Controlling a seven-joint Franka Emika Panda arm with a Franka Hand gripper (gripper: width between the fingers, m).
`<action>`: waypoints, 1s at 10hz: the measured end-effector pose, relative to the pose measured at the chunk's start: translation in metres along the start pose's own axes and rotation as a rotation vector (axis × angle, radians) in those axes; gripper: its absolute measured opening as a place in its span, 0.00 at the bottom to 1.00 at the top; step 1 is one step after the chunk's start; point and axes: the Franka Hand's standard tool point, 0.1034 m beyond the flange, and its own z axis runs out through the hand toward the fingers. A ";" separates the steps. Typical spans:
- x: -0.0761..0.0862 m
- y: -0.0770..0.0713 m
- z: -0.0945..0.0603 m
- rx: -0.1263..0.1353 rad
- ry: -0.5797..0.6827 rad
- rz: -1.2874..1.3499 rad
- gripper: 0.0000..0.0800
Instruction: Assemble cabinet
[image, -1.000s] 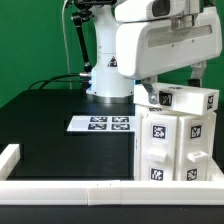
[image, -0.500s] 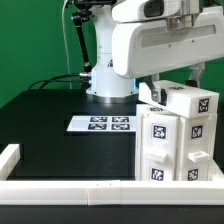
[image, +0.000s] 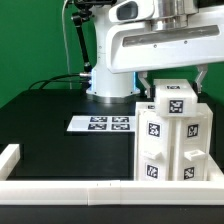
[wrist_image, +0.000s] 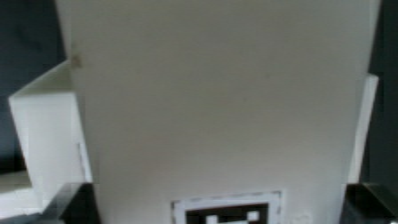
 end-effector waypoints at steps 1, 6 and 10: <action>-0.001 -0.002 0.000 0.000 0.000 0.135 0.70; 0.000 -0.004 0.000 0.005 0.008 0.418 0.70; 0.000 -0.005 0.000 0.015 0.005 0.625 0.70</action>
Offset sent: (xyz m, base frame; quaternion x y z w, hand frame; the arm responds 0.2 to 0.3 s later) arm 0.0000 0.0000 0.0000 0.0000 0.0000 0.1938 0.9810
